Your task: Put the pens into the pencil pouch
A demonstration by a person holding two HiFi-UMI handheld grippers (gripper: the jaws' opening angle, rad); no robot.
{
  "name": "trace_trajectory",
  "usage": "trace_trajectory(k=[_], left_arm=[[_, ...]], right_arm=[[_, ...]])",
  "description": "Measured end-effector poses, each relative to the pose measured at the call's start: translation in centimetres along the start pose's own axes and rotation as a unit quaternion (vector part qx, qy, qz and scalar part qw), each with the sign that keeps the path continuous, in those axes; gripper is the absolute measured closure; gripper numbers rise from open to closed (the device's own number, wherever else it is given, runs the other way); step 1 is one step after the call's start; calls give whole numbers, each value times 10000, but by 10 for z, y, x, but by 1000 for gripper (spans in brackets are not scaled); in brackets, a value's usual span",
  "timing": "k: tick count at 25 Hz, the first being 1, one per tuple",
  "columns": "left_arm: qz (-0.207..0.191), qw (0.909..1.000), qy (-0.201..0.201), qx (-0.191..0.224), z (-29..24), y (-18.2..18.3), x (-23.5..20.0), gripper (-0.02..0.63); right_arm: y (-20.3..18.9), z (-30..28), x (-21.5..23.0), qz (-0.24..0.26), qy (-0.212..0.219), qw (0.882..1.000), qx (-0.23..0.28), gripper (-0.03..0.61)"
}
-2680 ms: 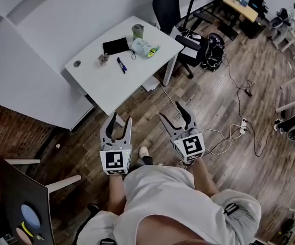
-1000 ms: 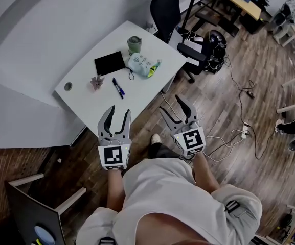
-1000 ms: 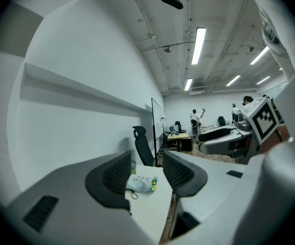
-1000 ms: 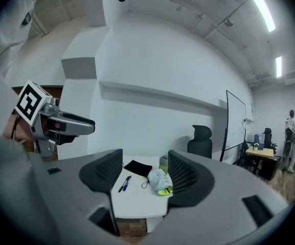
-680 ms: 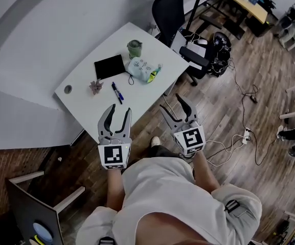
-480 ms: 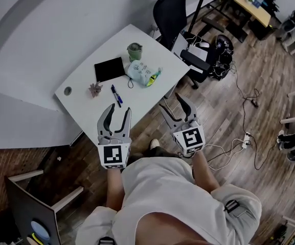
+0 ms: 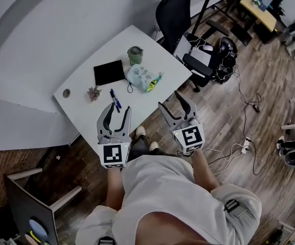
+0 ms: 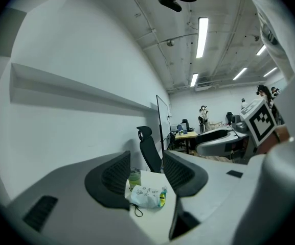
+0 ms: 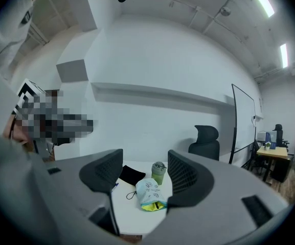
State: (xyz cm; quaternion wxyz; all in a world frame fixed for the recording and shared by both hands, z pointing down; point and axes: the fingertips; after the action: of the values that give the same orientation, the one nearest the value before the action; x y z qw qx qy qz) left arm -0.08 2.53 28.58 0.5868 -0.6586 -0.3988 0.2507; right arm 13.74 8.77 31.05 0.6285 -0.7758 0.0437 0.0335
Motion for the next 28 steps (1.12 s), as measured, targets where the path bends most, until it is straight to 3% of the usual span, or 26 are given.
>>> trace_trajectory(k=[18,28], left_arm=[[285,9995,-94,-15,-102,-11,-49,417],[446,9978,-241,-427,-145,-64,-80,422]], right_arm=[[-1,-101,47,189,-50,9993,-304,302],[-47,-158,45,597,199,9908,-1199,327]])
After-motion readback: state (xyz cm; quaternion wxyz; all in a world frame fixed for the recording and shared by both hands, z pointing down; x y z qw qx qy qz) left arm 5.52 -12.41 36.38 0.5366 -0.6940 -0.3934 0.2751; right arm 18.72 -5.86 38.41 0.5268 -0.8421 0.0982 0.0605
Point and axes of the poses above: the fingertips, and each gripper's own axes: z backward along the fingers, x to its right, y out of its top, and after that the axes turned 5 degrees about -x, right-handed
